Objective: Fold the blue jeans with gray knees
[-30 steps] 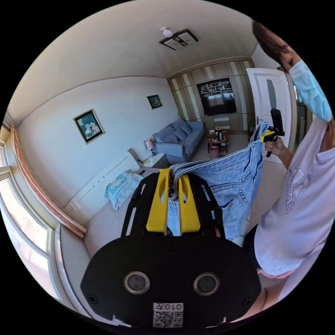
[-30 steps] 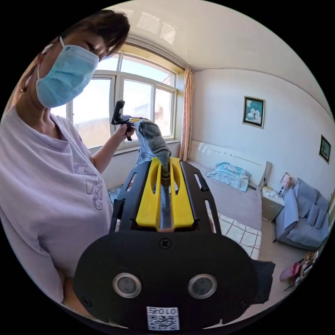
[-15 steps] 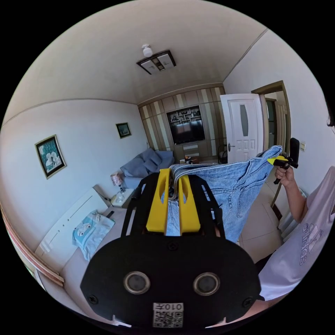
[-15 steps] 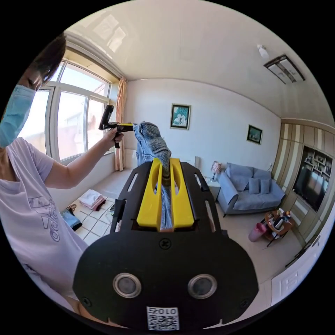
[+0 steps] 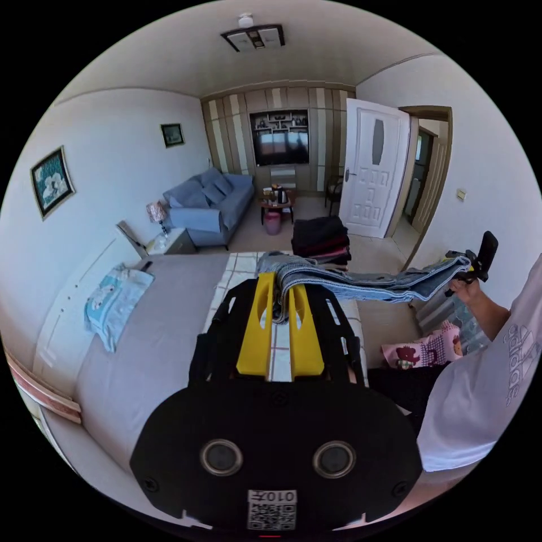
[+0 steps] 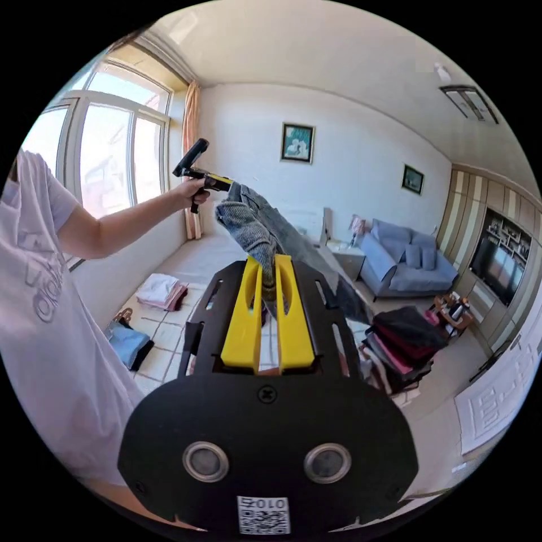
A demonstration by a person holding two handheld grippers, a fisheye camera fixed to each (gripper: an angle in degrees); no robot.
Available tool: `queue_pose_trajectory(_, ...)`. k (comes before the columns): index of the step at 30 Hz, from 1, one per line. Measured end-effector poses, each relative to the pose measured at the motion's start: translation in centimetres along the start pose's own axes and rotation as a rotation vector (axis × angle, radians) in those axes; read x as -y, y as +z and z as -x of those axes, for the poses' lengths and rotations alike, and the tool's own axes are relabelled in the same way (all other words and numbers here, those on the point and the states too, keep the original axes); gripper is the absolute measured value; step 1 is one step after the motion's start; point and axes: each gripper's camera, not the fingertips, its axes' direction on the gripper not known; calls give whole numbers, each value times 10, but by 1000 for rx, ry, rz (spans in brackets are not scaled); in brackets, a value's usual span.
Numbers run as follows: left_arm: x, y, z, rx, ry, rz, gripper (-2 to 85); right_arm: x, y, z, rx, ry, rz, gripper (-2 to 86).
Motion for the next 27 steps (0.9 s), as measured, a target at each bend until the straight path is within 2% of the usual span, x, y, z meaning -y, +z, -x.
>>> queue_pose_trajectory(2, -78, 53, 30, -83, -59, 117, 6, -26, 50, 27, 68, 50, 129, 52)
queue_pose_trajectory(5, -165, 110, 58, -112, -141, 289, 6, -66, 125, 73, 182, 87, 310, 52)
queue_pose_trajectory(8, -237, 144, 82, -135, -190, 416, 7, -93, 184, 112, 322, 138, 451, 53)
queue_pose_trajectory(10, -268, 152, 90, -125, -177, 477, 6, -98, 209, 139, 333, 74, 532, 54)
queue_pose_trajectory(13, -303, 150, 101, -99, -90, 511, 6, -96, 234, 177, 334, -67, 610, 54)
queue_pose_trajectory(17, -342, 130, 143, -84, -136, 459, 5, -93, 264, 223, 419, -208, 668, 54)
queue_pose_trajectory(24, -399, 111, 202, -27, -215, 450, 4, -89, 332, 270, 521, -199, 645, 57)
queue_pose_trajectory(27, -439, 135, 211, -70, -199, 603, 4, -111, 377, 288, 561, -178, 803, 67)
